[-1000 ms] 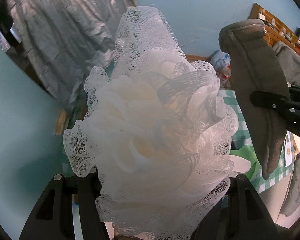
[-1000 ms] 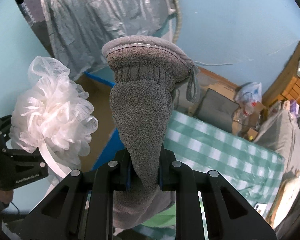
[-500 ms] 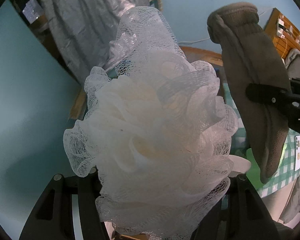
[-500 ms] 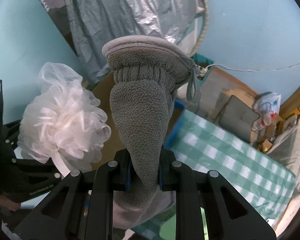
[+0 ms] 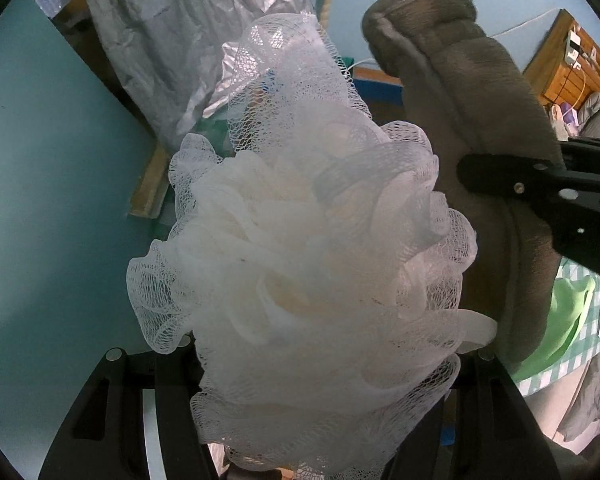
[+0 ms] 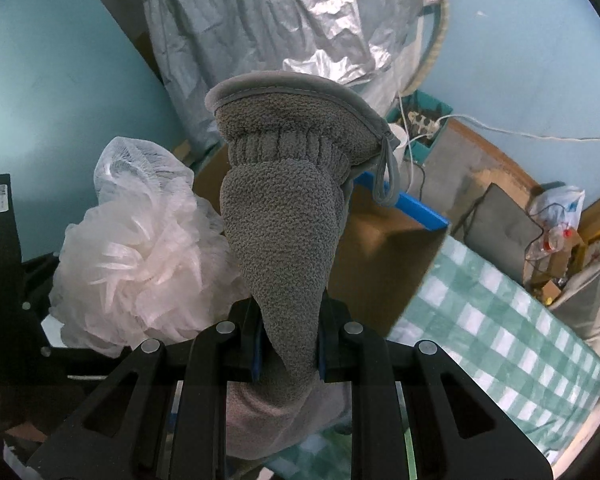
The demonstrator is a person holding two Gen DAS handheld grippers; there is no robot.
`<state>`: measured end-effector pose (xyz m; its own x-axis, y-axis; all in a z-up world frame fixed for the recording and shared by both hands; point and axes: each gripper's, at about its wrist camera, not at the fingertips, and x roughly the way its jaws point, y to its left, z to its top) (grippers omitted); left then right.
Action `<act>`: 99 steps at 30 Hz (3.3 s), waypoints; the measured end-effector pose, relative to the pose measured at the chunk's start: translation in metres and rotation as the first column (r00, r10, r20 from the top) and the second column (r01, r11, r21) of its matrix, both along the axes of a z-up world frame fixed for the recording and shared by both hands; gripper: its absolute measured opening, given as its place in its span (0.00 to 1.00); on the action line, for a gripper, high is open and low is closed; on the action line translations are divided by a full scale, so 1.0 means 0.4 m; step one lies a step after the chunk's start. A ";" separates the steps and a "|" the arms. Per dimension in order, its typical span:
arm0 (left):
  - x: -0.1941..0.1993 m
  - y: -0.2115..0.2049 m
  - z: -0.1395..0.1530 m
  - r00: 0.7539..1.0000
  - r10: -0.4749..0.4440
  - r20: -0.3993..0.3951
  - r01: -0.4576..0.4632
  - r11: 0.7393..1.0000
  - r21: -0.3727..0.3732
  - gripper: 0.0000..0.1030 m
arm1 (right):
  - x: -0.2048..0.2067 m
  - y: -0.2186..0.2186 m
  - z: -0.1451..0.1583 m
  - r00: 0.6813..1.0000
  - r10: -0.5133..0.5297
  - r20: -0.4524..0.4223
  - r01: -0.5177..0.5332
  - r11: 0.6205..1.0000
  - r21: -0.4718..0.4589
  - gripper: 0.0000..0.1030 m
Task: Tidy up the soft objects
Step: 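Carry the bath puff and slipper over the cardboard box with both grippers, then open both grippers to drop the slipper and bath puff into the box, then move both grippers back over the table toward the light green cloth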
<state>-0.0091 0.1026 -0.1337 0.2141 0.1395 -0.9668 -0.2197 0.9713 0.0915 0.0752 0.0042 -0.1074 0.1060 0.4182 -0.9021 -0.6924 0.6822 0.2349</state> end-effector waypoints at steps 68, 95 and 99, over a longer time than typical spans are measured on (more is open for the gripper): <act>0.002 -0.369 0.049 0.957 -0.285 -0.046 0.284 0.958 -0.034 0.91 | -0.079 -0.536 0.011 0.960 -0.277 0.034 0.279 0.958 -0.071 0.61; 0.057 -0.639 -0.020 0.882 -0.465 -0.079 0.463 0.885 -0.034 0.91 | -0.115 -0.836 -0.128 0.886 -0.459 -0.057 0.451 0.885 -0.119 0.61; 0.059 -0.662 -0.042 0.875 -0.475 -0.092 0.474 0.880 -0.030 0.91 | -0.128 -0.856 -0.174 0.877 -0.470 -0.095 0.457 0.880 -0.131 0.61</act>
<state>0.0147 -0.1623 -0.1506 0.1621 0.0380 -0.9860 0.2772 0.9573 0.0825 0.0239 -0.3381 -0.1772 0.1534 0.2533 -0.9551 -0.2613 0.9426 0.2080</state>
